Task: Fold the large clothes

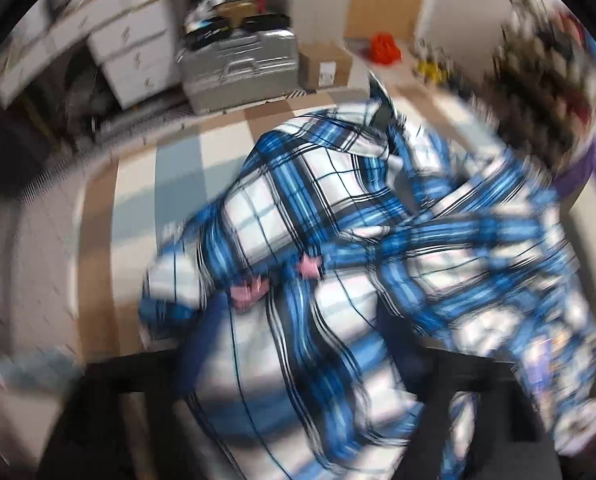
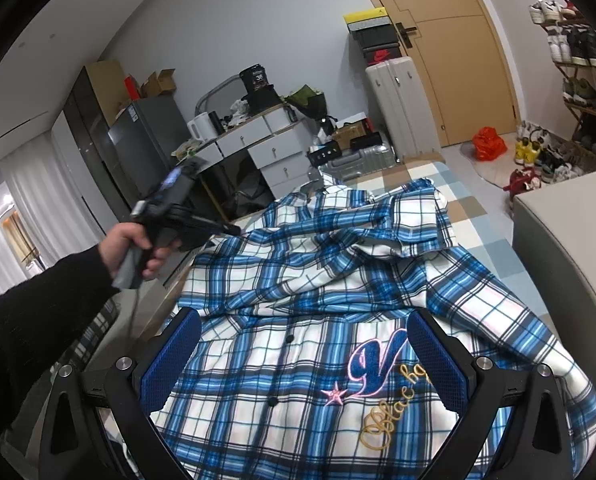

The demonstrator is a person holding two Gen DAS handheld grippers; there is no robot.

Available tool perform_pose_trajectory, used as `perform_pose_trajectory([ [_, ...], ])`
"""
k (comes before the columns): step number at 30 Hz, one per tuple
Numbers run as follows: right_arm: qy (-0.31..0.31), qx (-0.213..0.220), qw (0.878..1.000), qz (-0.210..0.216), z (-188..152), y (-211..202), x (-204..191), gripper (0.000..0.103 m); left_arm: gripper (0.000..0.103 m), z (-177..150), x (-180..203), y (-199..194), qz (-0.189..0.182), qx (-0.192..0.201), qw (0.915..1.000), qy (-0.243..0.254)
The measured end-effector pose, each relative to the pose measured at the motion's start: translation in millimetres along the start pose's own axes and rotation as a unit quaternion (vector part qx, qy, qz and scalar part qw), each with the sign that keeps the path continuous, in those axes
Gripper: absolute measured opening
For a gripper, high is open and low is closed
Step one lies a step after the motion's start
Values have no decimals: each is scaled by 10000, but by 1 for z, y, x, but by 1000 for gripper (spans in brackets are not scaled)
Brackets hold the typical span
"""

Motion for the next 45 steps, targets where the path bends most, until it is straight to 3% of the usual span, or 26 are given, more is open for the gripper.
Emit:
perform_pose_trajectory([
  [2,-7,-7,10000,37,0,1,-3,103,81,-15,-1,-8,-393,59,9990,-211],
  [8,-112,1,9999,79,-2,2,-11,103,81,-65,8,18,-512,-186,9985,-104],
  [13,-140,-72,9999,6,-6,6,-10,103,81,-86,-5,50,330,-458,9977,-380],
  [15,-95,-118,9999,-31,-7,8,-6,103,81,-84,-5,50,350,-337,9975,-521],
  [19,-1,-189,9998,-51,-10,9,-1,103,82,-80,6,33,569,-239,9976,-306],
  [25,7,-175,9998,-22,-10,9,-3,103,82,-74,24,-10,208,131,9989,-392],
  [28,-25,-197,9998,-15,-11,11,-6,103,82,-71,47,-15,-361,157,9984,-395],
  [30,-39,-223,9997,-4,-12,12,-7,103,82,-81,60,-8,-831,-100,9960,-323],
  [34,39,-232,9997,9,-14,13,-6,103,82,-102,69,36,-470,-630,9967,-196],
  [35,103,-229,9997,13,-14,13,-4,103,81,-111,68,45,-476,-762,9955,-302],
  [37,339,-227,9991,104,-14,13,1,103,81,-117,62,42,-653,-455,9951,-595],
  [40,947,-201,9945,392,-11,16,15,103,81,-126,54,43,-721,-387,9933,-813],
  [45,2239,-520,9700,789,9,52,48,103,81,-135,57,42,-666,-54,9951,-729],
])
Point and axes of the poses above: each gripper's, at about its wrist camera, not at the fingertips, and y roughly the way its jaws point, x to its right, z to its top, the point moved 7 cm from there along y, roughly the way its jaws point, and after that the axes turned 15 degrees about z, right-handed, at the moved point
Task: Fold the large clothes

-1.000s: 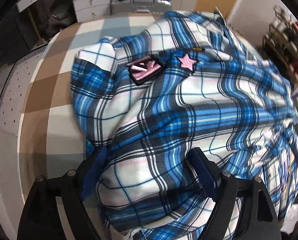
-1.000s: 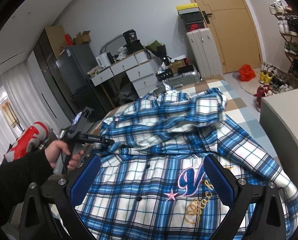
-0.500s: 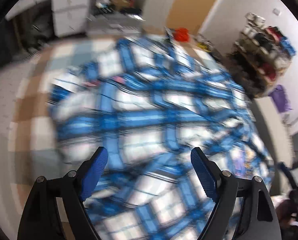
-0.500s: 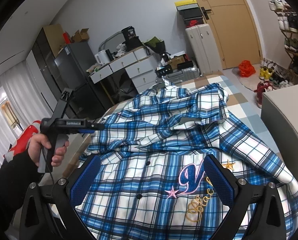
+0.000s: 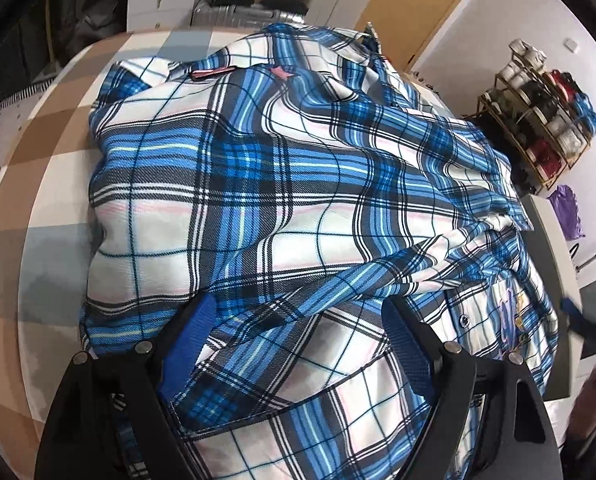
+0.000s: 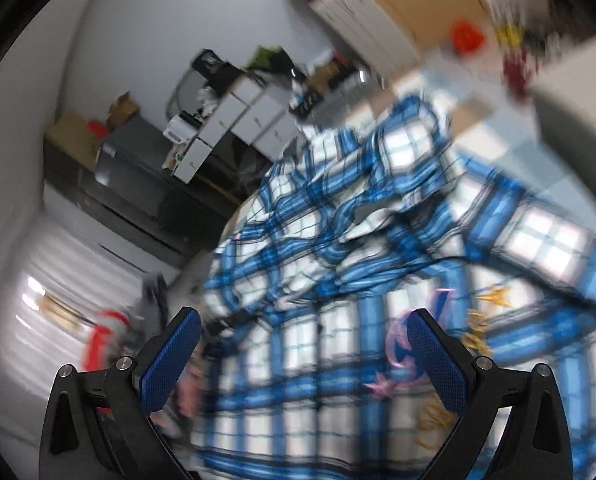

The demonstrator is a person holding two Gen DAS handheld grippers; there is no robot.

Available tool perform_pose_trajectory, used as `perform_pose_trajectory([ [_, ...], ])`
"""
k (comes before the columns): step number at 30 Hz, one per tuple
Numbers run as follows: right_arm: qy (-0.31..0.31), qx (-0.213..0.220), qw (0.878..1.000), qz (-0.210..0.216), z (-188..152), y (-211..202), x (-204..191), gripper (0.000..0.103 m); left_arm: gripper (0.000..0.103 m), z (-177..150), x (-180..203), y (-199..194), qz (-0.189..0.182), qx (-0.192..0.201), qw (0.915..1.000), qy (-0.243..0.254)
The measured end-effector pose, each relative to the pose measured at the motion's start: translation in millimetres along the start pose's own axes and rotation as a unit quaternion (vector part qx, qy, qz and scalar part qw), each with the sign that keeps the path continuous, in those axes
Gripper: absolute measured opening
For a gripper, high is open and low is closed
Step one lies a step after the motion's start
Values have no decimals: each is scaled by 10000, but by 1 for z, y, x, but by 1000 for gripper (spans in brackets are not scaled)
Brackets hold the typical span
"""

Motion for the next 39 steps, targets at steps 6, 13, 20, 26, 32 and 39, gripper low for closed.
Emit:
perform_pose_trajectory([
  [6,1107,-510,9925,-37,57,68,43,103,81,-2,3,-6,-20,-31,9999,152],
  [13,1273,-580,9827,-1213,75,107,77,92,81,-3,-2,-7,-397,-189,9987,245],
  [20,-117,-281,9584,-2838,89,99,70,13,81,-6,-8,-11,-551,-201,9982,148],
  [26,-1652,-88,9329,-3198,94,84,26,11,81,-7,-10,-11,-427,-183,9988,167],
  [32,-1297,-756,9153,-3737,74,76,68,11,81,-9,-17,-12,-424,-225,9988,107],
  [39,-1081,-1170,9202,-3577,55,57,78,23,81,-10,-20,-13,-316,-243,9992,100],
])
Point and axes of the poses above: each gripper's, at about its wrist camera, not at the fingertips, and y roughly the way its jaws point, x to its right, z to its top, the point moved 7 cm from there along y, roughly the way its jaws point, and after that the axes turned 15 degrees about z, right-handed, at the moved point
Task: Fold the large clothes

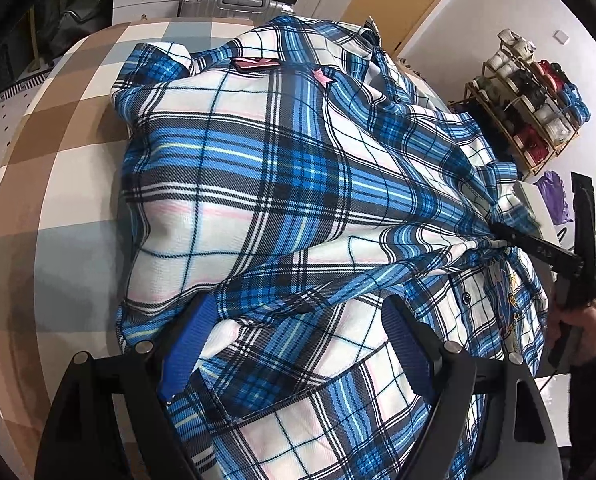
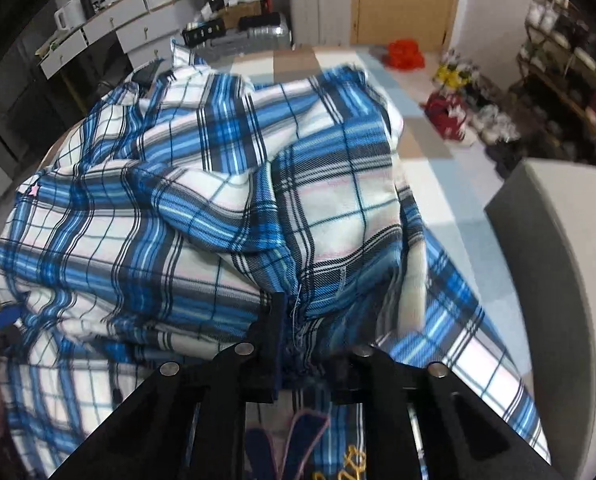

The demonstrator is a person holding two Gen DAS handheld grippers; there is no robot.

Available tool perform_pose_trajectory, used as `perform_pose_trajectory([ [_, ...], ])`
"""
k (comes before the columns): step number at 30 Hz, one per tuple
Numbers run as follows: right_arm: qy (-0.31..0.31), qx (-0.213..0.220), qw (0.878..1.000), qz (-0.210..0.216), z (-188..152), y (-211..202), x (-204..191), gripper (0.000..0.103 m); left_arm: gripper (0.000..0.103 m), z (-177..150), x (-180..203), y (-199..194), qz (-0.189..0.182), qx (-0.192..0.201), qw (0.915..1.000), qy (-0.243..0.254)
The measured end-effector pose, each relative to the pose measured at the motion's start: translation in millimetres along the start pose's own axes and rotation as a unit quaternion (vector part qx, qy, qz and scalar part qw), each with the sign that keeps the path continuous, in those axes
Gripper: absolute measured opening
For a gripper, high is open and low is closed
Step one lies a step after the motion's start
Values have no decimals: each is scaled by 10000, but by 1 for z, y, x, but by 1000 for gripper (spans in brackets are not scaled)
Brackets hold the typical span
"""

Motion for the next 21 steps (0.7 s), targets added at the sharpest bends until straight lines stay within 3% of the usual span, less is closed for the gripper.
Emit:
perform_pose_trajectory([
  [1,39,-87,10000,4,0,-2,1,31,81,-1,1,0,36,-2,10000,21],
  [3,-145,72,9979,-623,5,-19,9,87,81,-2,2,0,137,12,9998,130],
  [4,-240,239,9964,-775,9,-26,10,91,81,-3,3,0,175,29,9997,170],
  [8,-525,688,9943,-625,23,-59,-2,90,81,-4,2,1,231,22,9996,134],
  [10,-699,777,9933,-501,33,-64,-17,95,81,-3,2,1,248,15,9996,110],
  [14,-953,520,9941,62,52,-42,-56,99,81,-5,2,1,293,99,9992,253],
  [18,-1080,156,9928,496,69,4,-89,99,81,-5,2,1,265,96,9993,231],
  [21,-1091,-150,9931,402,64,39,-96,99,81,-5,3,1,294,96,9991,276],
])
Point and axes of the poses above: each gripper's, at about its wrist camera, not at the fingertips, and y roughly the way its jaws point, x to its right, z to its top, the point moved 7 cm from there along y, roughly the way its jaws point, and after that the axes turned 15 degrees about z, right-handed, at the moved point
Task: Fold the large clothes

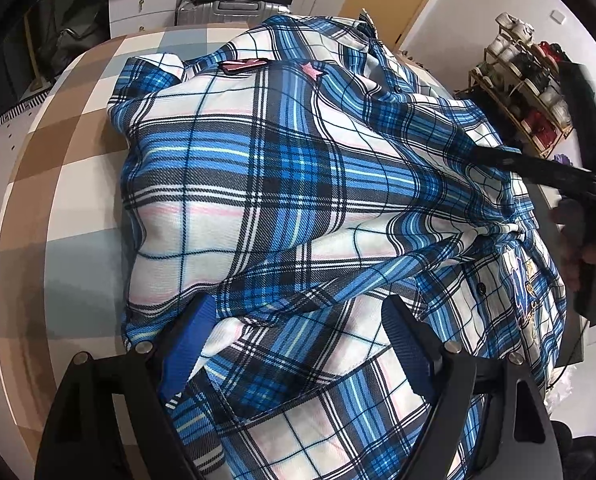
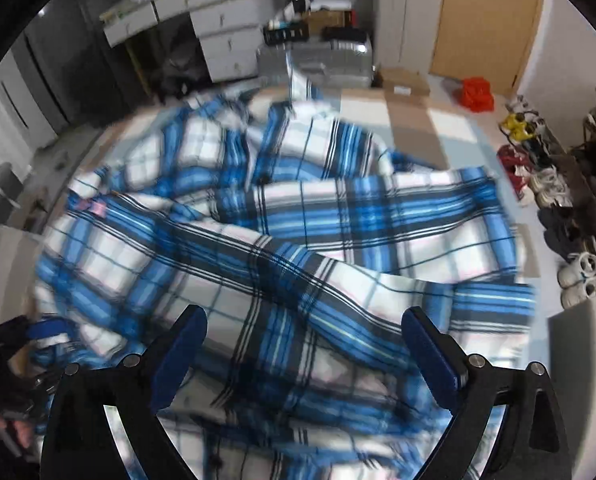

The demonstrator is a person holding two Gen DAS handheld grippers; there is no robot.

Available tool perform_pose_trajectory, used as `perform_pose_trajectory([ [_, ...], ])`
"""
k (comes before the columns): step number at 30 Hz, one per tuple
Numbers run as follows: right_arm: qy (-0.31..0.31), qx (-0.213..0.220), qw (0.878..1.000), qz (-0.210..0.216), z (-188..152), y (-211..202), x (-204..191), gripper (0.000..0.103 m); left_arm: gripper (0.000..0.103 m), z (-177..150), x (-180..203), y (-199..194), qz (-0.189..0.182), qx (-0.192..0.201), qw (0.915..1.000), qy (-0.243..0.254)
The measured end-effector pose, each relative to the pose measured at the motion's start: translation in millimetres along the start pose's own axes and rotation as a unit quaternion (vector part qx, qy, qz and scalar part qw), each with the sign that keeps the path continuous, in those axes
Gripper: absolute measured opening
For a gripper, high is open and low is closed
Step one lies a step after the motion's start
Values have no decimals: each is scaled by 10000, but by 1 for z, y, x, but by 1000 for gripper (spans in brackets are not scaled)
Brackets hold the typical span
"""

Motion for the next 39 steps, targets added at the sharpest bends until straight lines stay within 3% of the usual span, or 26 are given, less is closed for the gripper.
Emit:
perform_pose_trajectory([
  [1,35,-134,9998,-162,-3,13,5,99,81,0,1,0,19,-1,10000,23],
  [3,-77,-610,9942,-883,-17,39,21,103,81,-1,2,1,82,-1,9999,79],
  [4,-135,-277,9959,-856,-14,36,22,103,81,-1,4,1,143,38,9998,145],
  [5,-167,-279,9951,-931,-14,38,25,103,82,-1,5,2,204,71,9996,205],
  [8,-115,-361,9959,-827,-18,35,26,103,82,-3,8,3,339,109,9988,323],
  [11,-335,-87,9968,-717,-22,13,17,103,82,-5,9,3,425,86,9986,315],
  [15,-446,96,9989,-88,-42,-5,-5,103,82,-9,8,-5,487,-20,9986,197],
  [17,-499,54,9987,19,-50,-1,-13,103,82,-9,7,-11,499,80,9985,219],
  [21,-388,-416,9982,-197,-70,32,-2,103,82,-8,-3,-5,443,-17,9990,39],
  [23,-155,-188,9997,-50,-67,31,4,103,82,-9,-4,-4,403,-9,9992,80],
  [27,-101,-329,9993,-119,-68,27,5,103,82,-9,-1,-14,400,23,9992,72],
  [32,-126,208,9995,-177,-35,6,11,103,82,3,8,-38,-148,416,9990,-28],
  [35,71,218,9988,-423,-17,12,30,103,82,21,23,-54,-1193,747,9899,-141],
  [36,182,152,9985,-493,-14,17,39,103,82,26,25,-53,-1305,792,9881,-168],
  [39,382,-42,9973,-629,-14,31,60,103,82,38,21,-34,-1102,674,9905,-461],
])
Point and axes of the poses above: each gripper's, at about its wrist camera, not at the fingertips, and y roughly the way its jaws point, x to its right, z to its top, the point moved 7 cm from there along y, roughly the way its jaws point, and after that the axes turned 15 degrees about z, right-handed, at the moved point
